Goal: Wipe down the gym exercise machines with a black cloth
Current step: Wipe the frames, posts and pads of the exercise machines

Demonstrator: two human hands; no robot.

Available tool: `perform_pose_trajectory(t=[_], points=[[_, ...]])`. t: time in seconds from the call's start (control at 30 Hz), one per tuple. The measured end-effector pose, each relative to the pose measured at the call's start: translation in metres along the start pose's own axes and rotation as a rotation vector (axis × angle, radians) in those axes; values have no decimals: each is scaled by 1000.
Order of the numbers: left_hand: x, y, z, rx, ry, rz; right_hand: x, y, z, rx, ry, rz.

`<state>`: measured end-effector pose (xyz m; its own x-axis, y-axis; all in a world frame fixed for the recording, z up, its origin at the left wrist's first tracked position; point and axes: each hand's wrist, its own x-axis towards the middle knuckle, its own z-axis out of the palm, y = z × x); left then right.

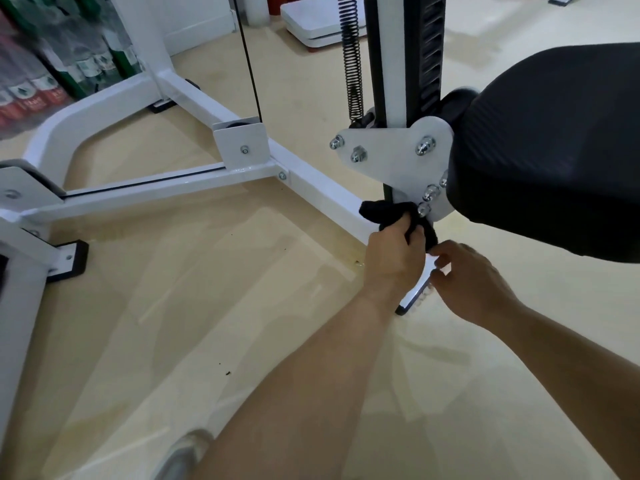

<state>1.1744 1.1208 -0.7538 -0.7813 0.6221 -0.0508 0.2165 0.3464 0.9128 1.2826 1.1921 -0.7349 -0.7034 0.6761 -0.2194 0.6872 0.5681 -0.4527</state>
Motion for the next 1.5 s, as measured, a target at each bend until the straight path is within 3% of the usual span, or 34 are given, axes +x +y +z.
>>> perform_pose_trajectory(t=[0.13,0.23,0.3,0.37,0.5,0.57,0.63,0.8,0.93,1.17,1.5], points=[[-6,-5,-3,-56,-12,-67,-3,3,12,111,31,20],[-9,-15,-9,-291,-2,-207,-6,1,26,220,-4,29],[-13,-28,-12,-476,-11,-313,-8,-2,36,376,-59,54],[-17,-39,-17,-504,-37,-373,-7,-4,48,569,-108,91],[-24,-56,-29,-395,-157,-433,1,-15,58,487,95,41],[-24,-53,-34,-485,-324,-603,8,-19,57,487,169,47],[-18,-54,-31,-616,-388,-635,15,-20,53,427,183,26],[22,-46,-19,-731,37,-509,24,1,49,305,252,72],[53,-30,-10,-825,113,-408,22,22,58,355,206,147],[70,-27,15,-542,273,-337,25,35,74,291,172,160],[61,-76,47,-251,144,-380,45,41,79,202,175,193]])
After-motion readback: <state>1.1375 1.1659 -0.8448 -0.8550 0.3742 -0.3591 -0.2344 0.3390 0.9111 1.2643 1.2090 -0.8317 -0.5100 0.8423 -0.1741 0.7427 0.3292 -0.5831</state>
